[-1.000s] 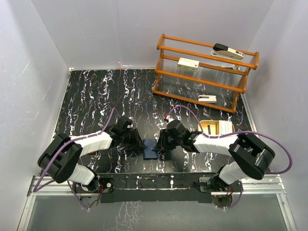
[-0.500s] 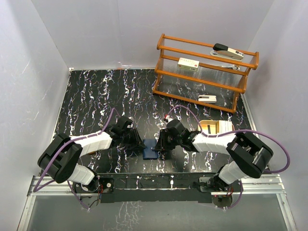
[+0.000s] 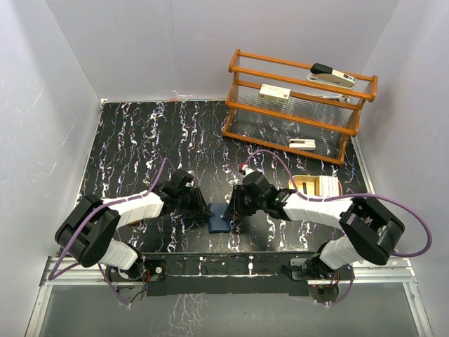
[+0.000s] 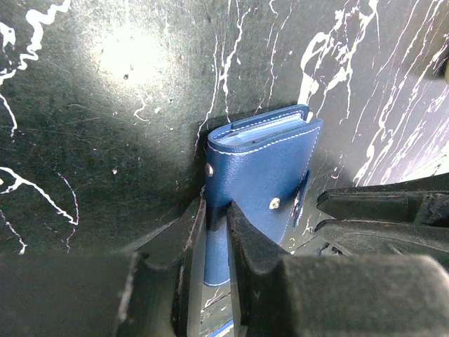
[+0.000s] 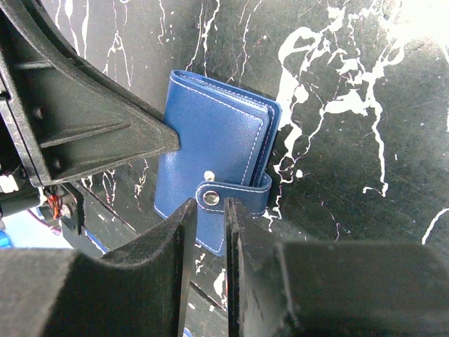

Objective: Put the credit cards into the card holder
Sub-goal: Close the card holder at the center of the board.

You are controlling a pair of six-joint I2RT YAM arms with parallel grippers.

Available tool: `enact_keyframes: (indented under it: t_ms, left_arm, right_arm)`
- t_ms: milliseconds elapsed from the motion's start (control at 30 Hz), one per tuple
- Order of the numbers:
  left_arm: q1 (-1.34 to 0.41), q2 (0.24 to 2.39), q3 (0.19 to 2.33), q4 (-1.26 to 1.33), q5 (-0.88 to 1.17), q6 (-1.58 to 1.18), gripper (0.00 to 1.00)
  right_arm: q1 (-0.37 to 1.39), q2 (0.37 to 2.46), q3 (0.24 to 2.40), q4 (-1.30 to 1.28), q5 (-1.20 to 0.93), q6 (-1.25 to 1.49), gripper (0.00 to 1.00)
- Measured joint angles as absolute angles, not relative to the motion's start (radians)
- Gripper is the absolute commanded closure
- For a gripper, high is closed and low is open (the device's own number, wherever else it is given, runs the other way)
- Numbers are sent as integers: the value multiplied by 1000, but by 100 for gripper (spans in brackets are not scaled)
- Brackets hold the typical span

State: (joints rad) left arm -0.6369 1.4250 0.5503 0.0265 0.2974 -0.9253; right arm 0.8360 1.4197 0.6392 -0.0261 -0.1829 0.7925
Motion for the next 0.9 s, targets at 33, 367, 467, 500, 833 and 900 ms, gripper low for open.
enact_keyframes:
  t_ms: [33, 367, 467, 500, 833, 900]
  left_arm:
    - [-637, 1425, 550, 27, 297, -925, 86]
    - [-637, 1425, 550, 28, 299, -934, 86]
    - [-637, 1425, 550, 30, 299, -942, 86]
    - [-637, 1425, 550, 30, 299, -944, 87]
    - [-636, 1425, 543, 44, 302, -955, 87]
    - [-636, 1425, 542, 44, 302, -958, 86]
  right_arm:
    - [836, 1420, 639, -27, -183, 792, 80]
    - [834, 1488, 640, 12, -218, 793, 82]
    - [832, 1495, 640, 30, -231, 794, 82]
    - [831, 1497, 640, 38, -236, 796, 82]
    - [831, 1525, 640, 103, -265, 818, 82]
    - [831, 1525, 640, 103, -265, 818, 83]
